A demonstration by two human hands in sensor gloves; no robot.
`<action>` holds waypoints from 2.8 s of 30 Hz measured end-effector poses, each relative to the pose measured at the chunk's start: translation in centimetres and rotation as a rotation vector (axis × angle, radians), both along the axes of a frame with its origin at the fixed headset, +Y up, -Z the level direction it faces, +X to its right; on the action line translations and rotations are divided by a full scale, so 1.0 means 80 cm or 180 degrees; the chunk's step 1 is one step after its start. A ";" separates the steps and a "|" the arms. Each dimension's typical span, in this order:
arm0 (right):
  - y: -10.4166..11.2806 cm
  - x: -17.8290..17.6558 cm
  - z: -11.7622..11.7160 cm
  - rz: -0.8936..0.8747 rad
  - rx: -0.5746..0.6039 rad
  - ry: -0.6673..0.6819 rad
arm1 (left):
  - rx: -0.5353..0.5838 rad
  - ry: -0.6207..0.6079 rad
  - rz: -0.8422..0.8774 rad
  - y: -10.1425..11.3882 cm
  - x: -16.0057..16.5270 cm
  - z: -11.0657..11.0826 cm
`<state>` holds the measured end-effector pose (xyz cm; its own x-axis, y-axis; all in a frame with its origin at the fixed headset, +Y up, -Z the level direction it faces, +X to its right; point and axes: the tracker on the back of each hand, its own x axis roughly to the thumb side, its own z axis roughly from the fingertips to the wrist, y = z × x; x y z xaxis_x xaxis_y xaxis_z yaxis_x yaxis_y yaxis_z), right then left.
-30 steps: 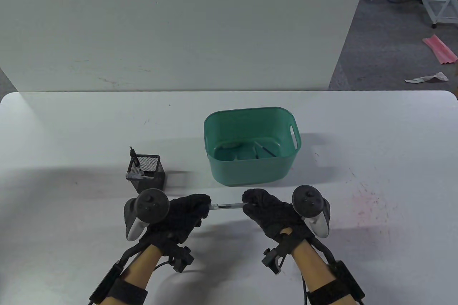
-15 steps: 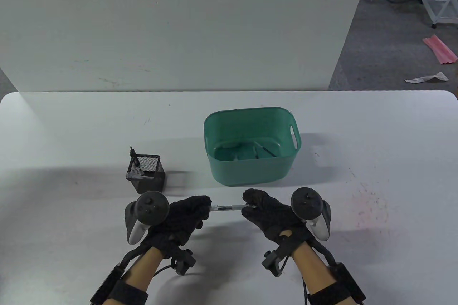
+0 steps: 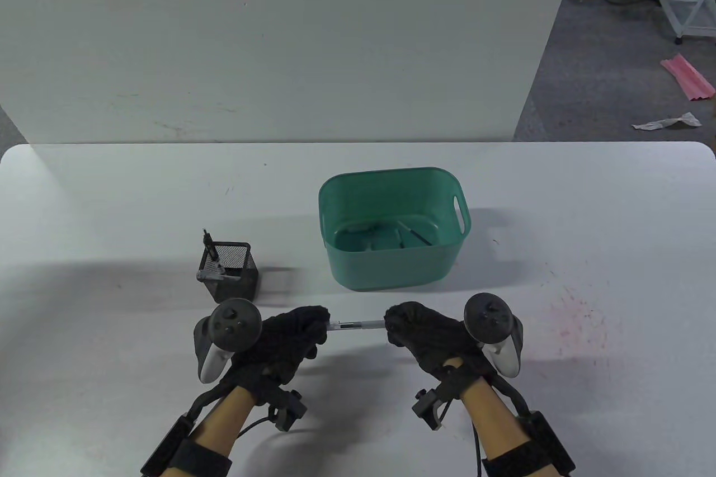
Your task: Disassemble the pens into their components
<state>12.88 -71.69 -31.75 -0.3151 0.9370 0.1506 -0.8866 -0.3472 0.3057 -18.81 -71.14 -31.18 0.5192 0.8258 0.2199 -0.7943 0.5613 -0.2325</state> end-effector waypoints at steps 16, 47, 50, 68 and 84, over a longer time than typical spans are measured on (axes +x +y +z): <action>0.000 -0.001 0.003 0.0249 -0.0056 0.0023 | -0.0099 -0.0005 0.0111 -0.002 -0.003 -0.001; 0.003 -0.003 0.011 0.0326 -0.0054 -0.0218 | -0.0595 -0.0107 0.0465 -0.017 -0.001 -0.006; 0.007 -0.004 0.011 0.0375 -0.0010 -0.0360 | -0.0616 -0.0131 0.0456 -0.017 0.000 -0.006; 0.012 -0.005 0.010 0.0618 0.0065 -0.0051 | -0.0677 -0.0116 0.0473 -0.020 0.000 -0.007; 0.001 0.002 0.008 0.0419 -0.0135 -0.0272 | -0.0711 -0.0085 0.0502 -0.021 0.001 -0.007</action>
